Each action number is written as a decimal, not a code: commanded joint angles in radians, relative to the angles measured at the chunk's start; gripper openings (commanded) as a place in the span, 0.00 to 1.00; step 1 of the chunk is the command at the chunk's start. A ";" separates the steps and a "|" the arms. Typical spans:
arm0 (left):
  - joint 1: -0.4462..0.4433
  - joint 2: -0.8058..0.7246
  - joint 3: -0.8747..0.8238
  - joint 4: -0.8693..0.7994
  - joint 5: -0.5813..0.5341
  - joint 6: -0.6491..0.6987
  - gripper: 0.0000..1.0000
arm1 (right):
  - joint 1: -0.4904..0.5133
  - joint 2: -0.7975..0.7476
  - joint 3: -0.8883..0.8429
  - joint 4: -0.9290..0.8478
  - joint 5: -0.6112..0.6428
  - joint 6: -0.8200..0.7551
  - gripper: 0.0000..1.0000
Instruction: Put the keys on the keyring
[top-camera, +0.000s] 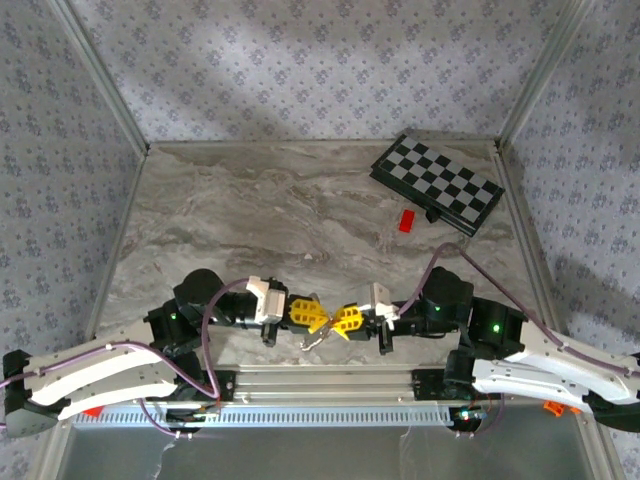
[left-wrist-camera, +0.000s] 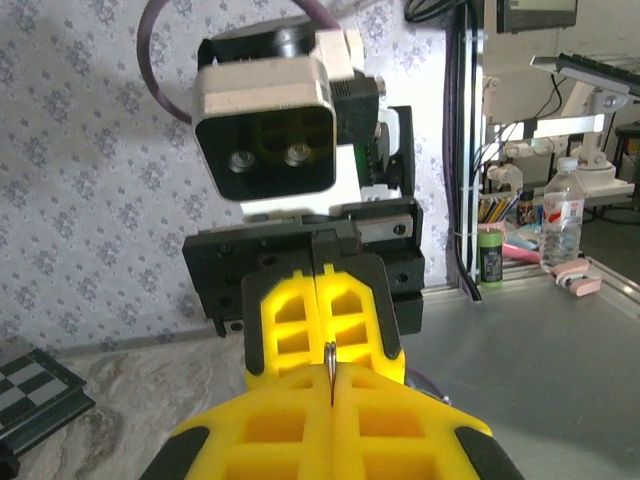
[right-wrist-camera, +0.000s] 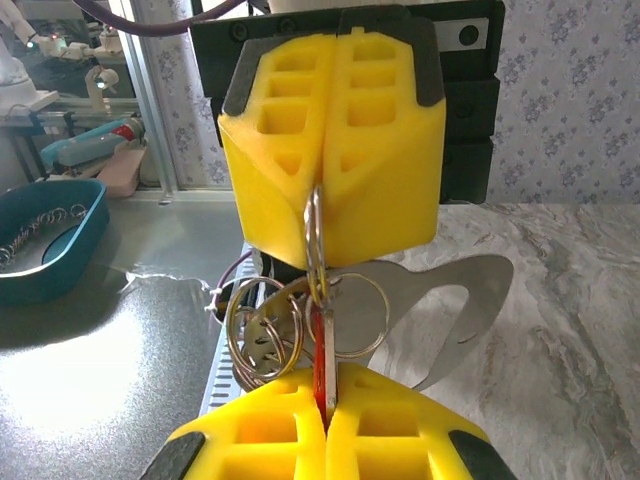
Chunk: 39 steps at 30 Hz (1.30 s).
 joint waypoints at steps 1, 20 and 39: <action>-0.002 -0.003 0.035 -0.038 -0.013 0.028 0.00 | 0.006 -0.015 0.028 -0.002 0.017 -0.022 0.00; -0.003 -0.013 0.060 -0.169 -0.068 0.055 0.00 | 0.005 -0.030 0.068 -0.060 0.040 -0.051 0.00; -0.003 0.024 0.076 -0.248 -0.084 0.041 0.00 | 0.007 -0.049 0.059 -0.060 0.091 -0.066 0.00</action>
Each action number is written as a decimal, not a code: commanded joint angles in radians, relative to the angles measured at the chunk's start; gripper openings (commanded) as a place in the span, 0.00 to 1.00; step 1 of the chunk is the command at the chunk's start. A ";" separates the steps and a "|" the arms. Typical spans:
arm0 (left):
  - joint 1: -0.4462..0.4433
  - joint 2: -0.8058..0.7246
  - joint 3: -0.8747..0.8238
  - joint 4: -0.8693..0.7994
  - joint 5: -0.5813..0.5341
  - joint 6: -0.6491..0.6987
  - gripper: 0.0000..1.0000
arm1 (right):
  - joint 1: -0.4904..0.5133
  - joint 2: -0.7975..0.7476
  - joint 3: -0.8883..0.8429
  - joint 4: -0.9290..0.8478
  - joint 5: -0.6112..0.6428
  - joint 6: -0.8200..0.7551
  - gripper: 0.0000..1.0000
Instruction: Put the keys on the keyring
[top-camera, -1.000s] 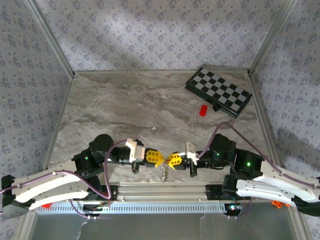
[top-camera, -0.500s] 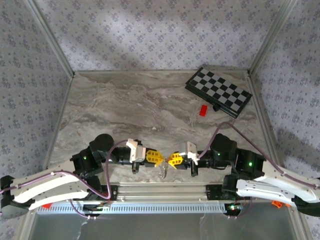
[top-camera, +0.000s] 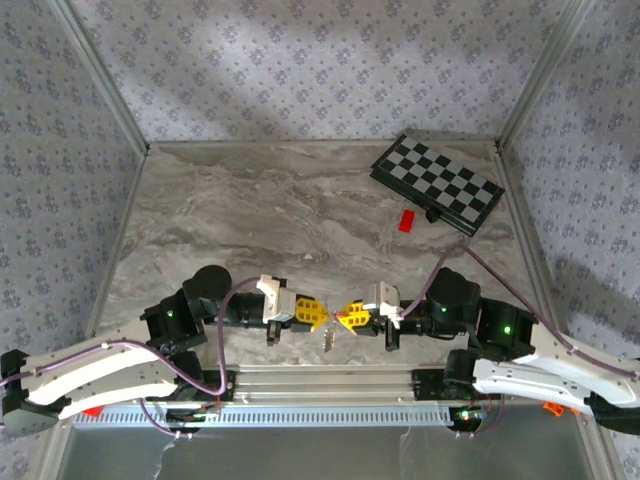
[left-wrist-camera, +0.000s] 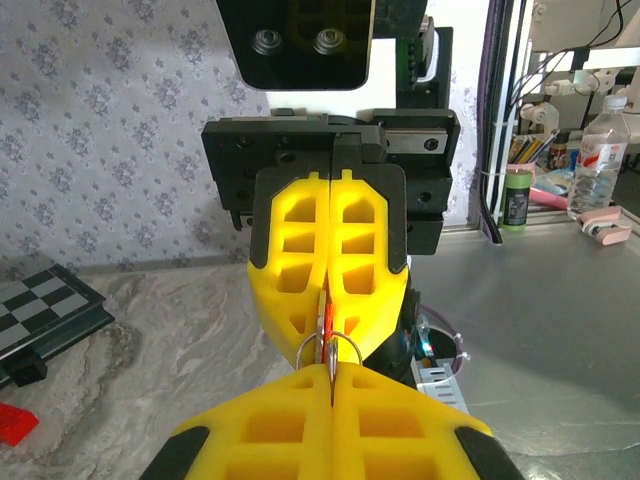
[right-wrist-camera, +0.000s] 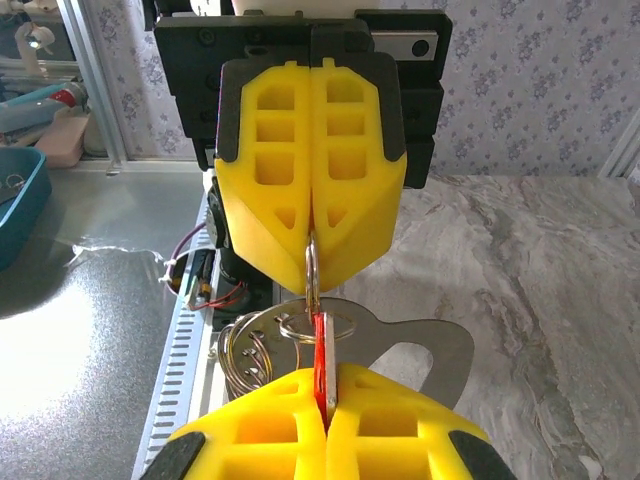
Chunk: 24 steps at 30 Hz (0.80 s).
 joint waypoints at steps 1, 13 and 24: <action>-0.002 0.015 0.021 -0.040 -0.012 -0.004 0.00 | 0.007 -0.009 0.033 0.049 -0.007 -0.018 0.00; -0.002 0.034 0.019 -0.023 0.004 -0.003 0.00 | 0.016 0.025 0.046 0.039 -0.044 -0.026 0.00; -0.002 0.032 0.013 -0.038 0.007 -0.004 0.00 | 0.025 0.022 0.054 0.044 -0.054 -0.027 0.00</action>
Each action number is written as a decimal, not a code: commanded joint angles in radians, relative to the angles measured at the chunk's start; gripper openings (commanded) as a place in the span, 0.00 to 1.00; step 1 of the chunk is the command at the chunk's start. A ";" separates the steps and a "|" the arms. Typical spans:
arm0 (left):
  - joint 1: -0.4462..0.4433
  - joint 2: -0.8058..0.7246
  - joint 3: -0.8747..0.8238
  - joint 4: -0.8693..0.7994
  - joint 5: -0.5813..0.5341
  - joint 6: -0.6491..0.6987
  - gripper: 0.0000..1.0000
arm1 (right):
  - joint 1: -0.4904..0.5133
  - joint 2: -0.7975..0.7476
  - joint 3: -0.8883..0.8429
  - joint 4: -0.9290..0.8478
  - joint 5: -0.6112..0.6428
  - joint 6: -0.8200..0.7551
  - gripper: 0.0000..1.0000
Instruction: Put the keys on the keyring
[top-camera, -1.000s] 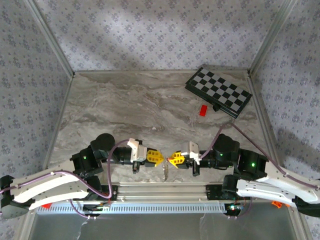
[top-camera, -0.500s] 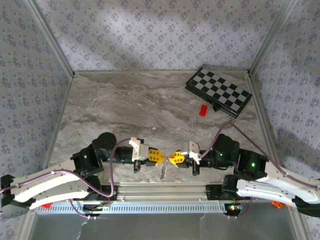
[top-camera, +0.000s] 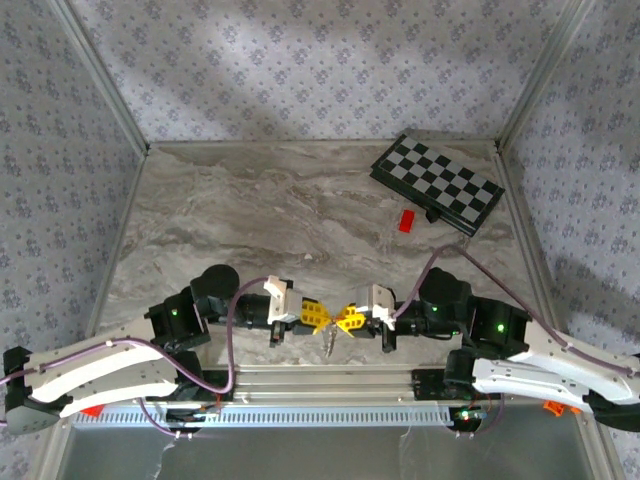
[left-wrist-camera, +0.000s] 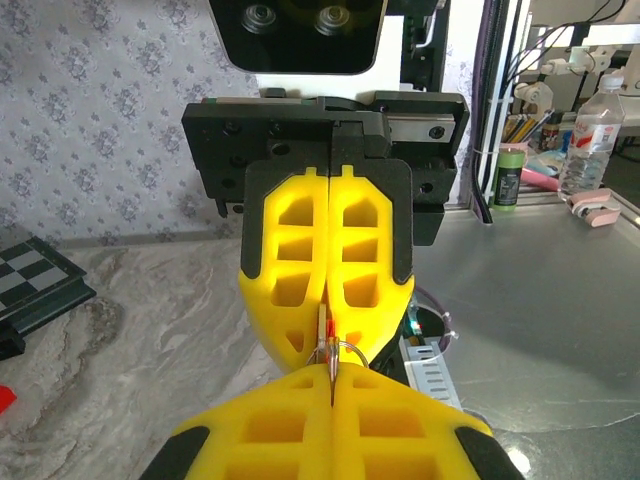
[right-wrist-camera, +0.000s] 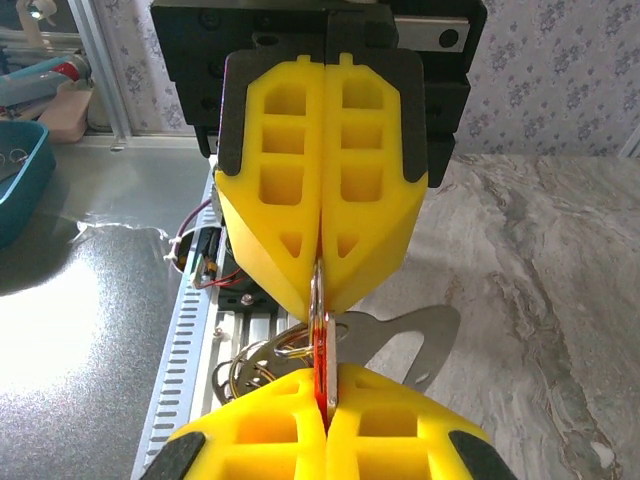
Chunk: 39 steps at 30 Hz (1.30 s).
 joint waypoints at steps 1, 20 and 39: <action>-0.003 0.004 0.013 -0.012 -0.001 0.000 0.00 | 0.017 -0.012 0.053 0.065 -0.041 -0.011 0.00; -0.003 0.012 0.071 -0.191 -0.005 0.014 0.00 | 0.018 -0.045 0.058 0.054 0.044 -0.023 0.00; -0.003 0.047 0.090 -0.161 0.041 0.025 0.00 | 0.026 0.008 0.076 0.037 0.034 -0.040 0.00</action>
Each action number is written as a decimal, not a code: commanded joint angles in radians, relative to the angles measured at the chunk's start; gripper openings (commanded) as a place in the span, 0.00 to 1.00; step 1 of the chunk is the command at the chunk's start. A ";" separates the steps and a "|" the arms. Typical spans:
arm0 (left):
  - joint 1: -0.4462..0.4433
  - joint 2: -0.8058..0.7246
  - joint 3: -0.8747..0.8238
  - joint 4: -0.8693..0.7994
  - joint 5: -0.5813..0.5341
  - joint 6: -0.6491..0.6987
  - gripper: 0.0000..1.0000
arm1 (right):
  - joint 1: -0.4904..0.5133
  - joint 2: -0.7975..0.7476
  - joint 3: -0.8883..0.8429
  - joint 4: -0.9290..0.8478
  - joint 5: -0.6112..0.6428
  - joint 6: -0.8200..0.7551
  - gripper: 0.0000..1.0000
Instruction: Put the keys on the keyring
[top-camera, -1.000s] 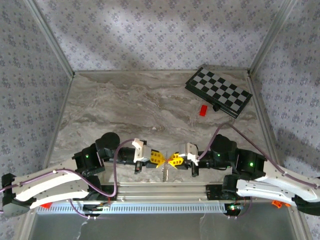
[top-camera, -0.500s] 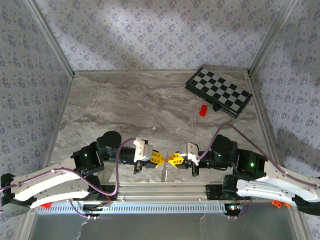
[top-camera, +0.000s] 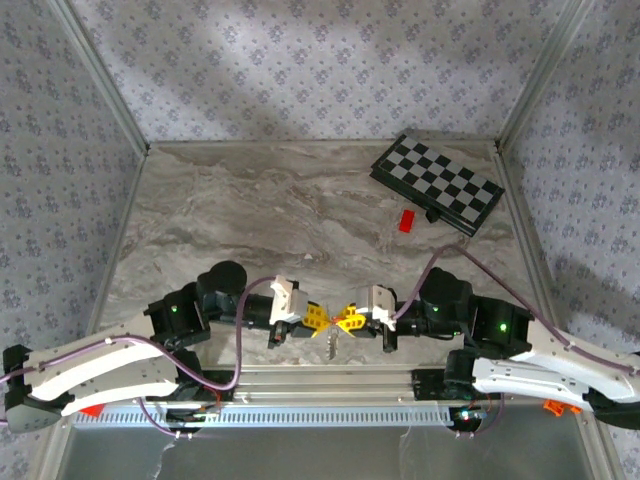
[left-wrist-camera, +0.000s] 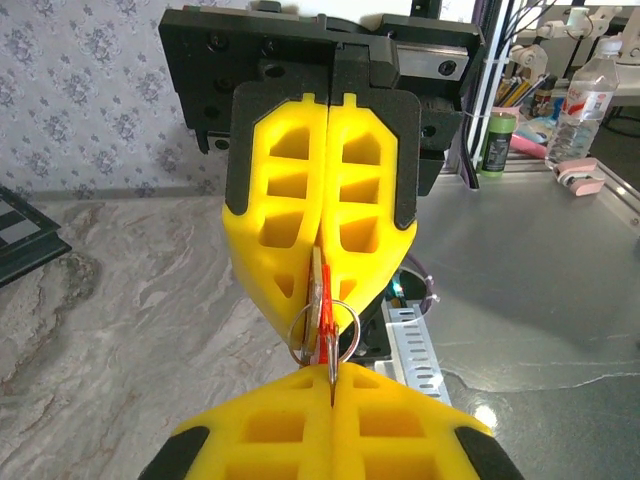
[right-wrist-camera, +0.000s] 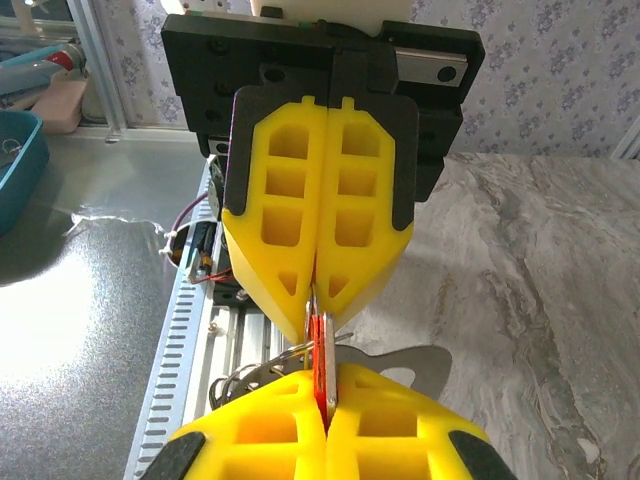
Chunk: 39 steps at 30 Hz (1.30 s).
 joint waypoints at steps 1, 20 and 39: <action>-0.001 0.021 0.041 -0.035 0.026 0.018 0.00 | 0.013 -0.002 0.050 0.068 0.012 -0.017 0.00; -0.001 -0.002 0.045 -0.177 -0.003 0.014 0.00 | 0.019 -0.025 0.061 0.037 0.169 -0.021 0.00; -0.001 -0.019 0.025 -0.137 -0.054 0.017 0.00 | 0.056 0.008 0.096 -0.085 0.242 -0.100 0.00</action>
